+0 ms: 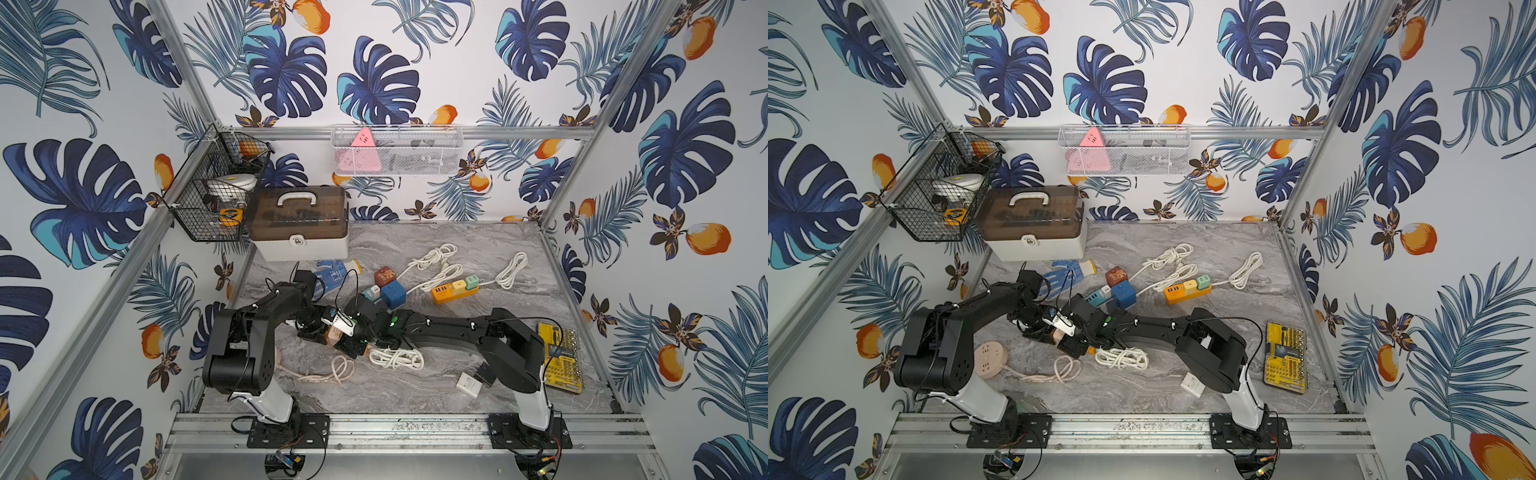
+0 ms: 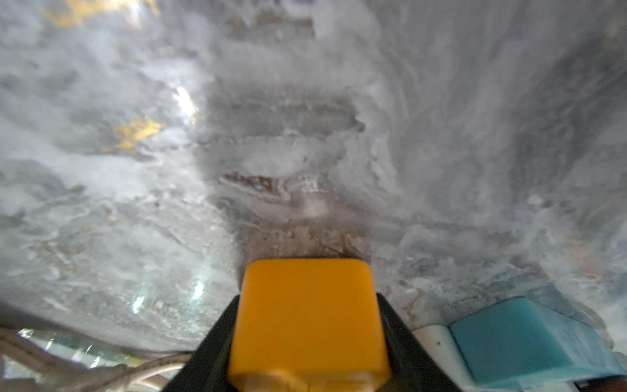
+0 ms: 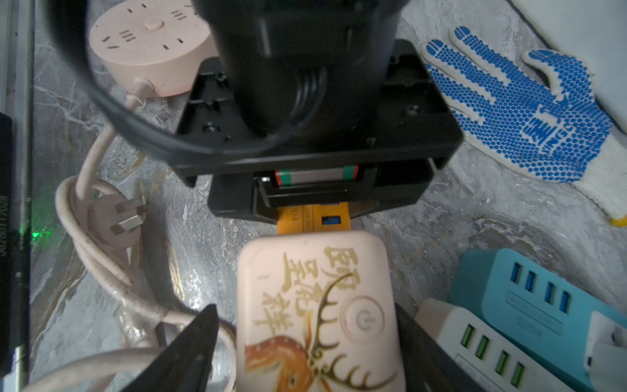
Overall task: Pull the plug off the socket
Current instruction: Remove the plug from the socket.
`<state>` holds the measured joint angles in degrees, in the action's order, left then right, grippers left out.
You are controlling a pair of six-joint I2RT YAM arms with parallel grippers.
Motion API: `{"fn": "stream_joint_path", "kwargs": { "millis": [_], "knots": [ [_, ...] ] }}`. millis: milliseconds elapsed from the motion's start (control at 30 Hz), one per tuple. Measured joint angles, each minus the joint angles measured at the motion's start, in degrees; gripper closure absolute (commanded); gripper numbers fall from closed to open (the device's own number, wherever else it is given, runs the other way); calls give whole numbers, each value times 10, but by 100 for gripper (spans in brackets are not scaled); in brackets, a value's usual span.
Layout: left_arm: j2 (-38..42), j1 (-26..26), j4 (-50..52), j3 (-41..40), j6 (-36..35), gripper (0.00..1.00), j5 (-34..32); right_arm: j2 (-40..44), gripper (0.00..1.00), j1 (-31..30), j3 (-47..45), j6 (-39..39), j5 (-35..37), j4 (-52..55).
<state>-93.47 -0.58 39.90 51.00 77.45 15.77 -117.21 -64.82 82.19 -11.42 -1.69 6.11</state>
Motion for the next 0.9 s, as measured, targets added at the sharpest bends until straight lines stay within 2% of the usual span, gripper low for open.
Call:
{"fn": "stream_joint_path", "kwargs": {
  "millis": [167,433,700,900],
  "knots": [
    [0,0,0,0,0,100,0,-26,37,0,12,-6,12,14],
    [2,0,-2,-2,-5,100,0,-32,69,0,27,-17,12,30],
    [3,0,-2,-7,-7,100,16,-17,80,0,17,-31,7,37],
    [4,0,4,-9,-7,100,27,-11,84,2,19,-31,-8,51]
  ]
}}
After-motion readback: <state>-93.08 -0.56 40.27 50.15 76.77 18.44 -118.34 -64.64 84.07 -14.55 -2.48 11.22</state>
